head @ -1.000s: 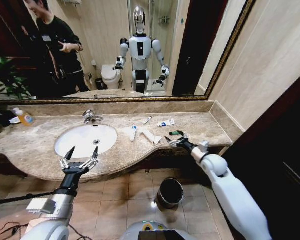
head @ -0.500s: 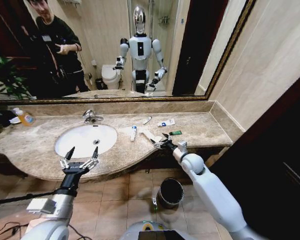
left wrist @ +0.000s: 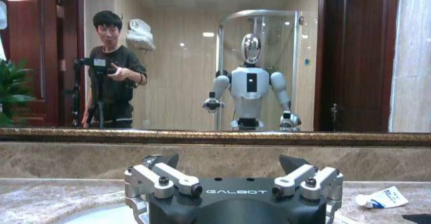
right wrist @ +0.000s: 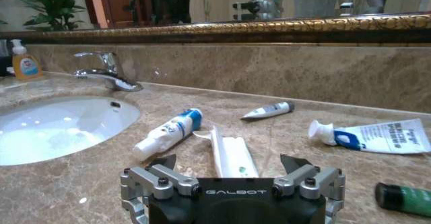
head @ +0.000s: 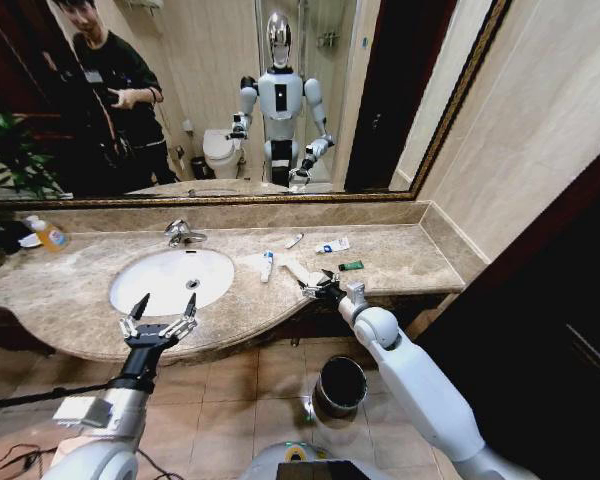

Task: Pick up the trash from the sink and place it in the trash bin.

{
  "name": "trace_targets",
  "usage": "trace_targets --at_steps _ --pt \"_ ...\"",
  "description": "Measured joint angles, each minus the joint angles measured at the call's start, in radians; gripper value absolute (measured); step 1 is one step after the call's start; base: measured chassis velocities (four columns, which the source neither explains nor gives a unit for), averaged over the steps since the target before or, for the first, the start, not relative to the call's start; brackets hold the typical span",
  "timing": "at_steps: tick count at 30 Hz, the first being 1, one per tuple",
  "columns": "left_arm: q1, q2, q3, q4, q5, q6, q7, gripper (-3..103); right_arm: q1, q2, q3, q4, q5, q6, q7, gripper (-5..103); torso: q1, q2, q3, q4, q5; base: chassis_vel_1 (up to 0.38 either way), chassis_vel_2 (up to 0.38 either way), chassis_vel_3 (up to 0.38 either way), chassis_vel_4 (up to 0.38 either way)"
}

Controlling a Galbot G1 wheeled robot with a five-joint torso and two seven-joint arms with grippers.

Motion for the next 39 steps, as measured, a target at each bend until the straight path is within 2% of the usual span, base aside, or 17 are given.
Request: trace_targets --at_steps 10,11,13,14,18,19,22,23,26,27,30,31,34,35,37,38,39 --pt "0.000 0.000 0.000 0.000 0.000 0.000 0.000 100 0.018 0.005 -0.041 -0.056 -0.025 0.000 0.017 100 0.000 0.000 0.000 0.0000 0.0000 0.000 0.000 0.000 0.000" --pt "0.000 0.000 0.000 0.000 0.000 0.000 0.000 100 0.019 0.009 -0.048 -0.062 -0.031 0.002 0.024 102 0.000 0.000 0.000 0.0000 0.0000 0.000 0.000 0.000 0.000" --pt "0.000 0.000 0.000 0.000 0.000 0.000 0.000 100 0.022 0.015 -0.055 -0.072 -0.038 0.005 0.031 96 0.000 0.000 0.000 0.0001 0.0000 0.000 0.000 0.000 0.000" --pt "0.000 0.000 0.000 0.000 0.000 0.000 0.000 100 0.022 0.015 -0.055 -0.072 -0.038 0.005 0.031 96 0.000 0.000 0.000 0.0001 0.0000 0.000 0.000 0.000 0.000" --pt "0.000 0.000 0.000 0.000 0.000 0.000 0.000 100 0.030 0.023 -0.065 -0.089 -0.051 0.018 0.048 83 0.000 0.000 0.000 0.0001 0.0000 0.000 0.000 0.000 0.000" --pt "0.000 0.000 0.000 0.000 0.000 0.000 0.000 100 0.030 0.023 -0.065 -0.089 -0.051 0.018 0.048 83 0.000 0.000 0.000 0.0001 0.0000 0.000 0.000 0.000 0.000" --pt "0.000 0.000 0.000 0.000 0.000 0.000 0.000 100 0.040 0.026 -0.072 -0.095 -0.053 0.019 0.055 66 0.000 0.000 0.000 0.0001 0.0000 0.000 0.000 0.000 0.000" --pt "0.000 0.000 0.000 0.000 0.000 0.000 0.000 100 0.040 0.026 -0.072 -0.095 -0.053 0.019 0.055 66 0.000 0.000 0.000 0.0001 0.0000 0.000 0.000 0.000 0.000" --pt "0.000 0.000 0.000 0.000 0.000 0.000 0.000 100 0.042 0.027 -0.076 -0.104 -0.061 0.029 0.054 55 0.000 0.000 0.000 0.0001 0.0000 0.000 0.000 0.000 0.000" --pt "0.000 0.000 0.000 0.000 0.000 0.000 0.000 100 0.042 0.027 -0.076 -0.104 -0.061 0.029 0.054 55 0.000 0.000 0.000 0.0001 0.0000 0.000 0.000 0.000 0.000" --pt "0.000 0.000 0.000 0.000 0.000 0.000 0.000 100 0.040 0.027 -0.078 -0.109 -0.077 0.040 0.053 39 0.000 0.000 0.000 0.0001 0.0000 0.000 0.000 0.000 0.000" --pt "0.000 0.000 0.000 0.000 0.000 0.000 0.000 100 0.040 0.027 -0.078 -0.109 -0.077 0.040 0.053 39 0.000 0.000 0.000 0.0001 0.0000 0.000 0.000 0.000 0.000" --pt "0.000 0.000 0.000 0.000 0.000 0.000 0.000 100 0.047 0.027 -0.078 -0.127 -0.090 0.055 0.042 23 0.000 0.000 0.000 0.0001 0.0000 0.000 0.000 0.000 0.000" --pt "0.000 0.000 0.000 0.000 0.000 0.000 0.000 100 0.047 0.027 -0.078 -0.127 -0.090 0.055 0.042 23 0.000 0.000 0.000 0.0001 0.0000 0.000 0.000 0.000 0.000" --pt "0.000 0.000 0.000 0.000 0.000 0.000 0.000 100 0.058 0.029 -0.077 -0.140 -0.096 0.065 0.038 12 0.000 0.000 0.000 0.0000 0.0000 0.000 0.000 0.000 0.000" --pt "0.000 0.000 0.000 0.000 0.000 0.000 0.000 100 0.058 0.029 -0.077 -0.140 -0.096 0.065 0.038 12 0.000 0.000 0.000 0.0000 0.0000 0.000 0.000 0.000 0.000" --pt "0.000 0.000 0.000 0.000 0.000 0.000 0.000 100 0.062 0.031 -0.076 -0.143 -0.096 0.066 0.038 7 0.000 0.000 0.000 0.0001 0.0000 0.000 0.000 0.000 0.000"
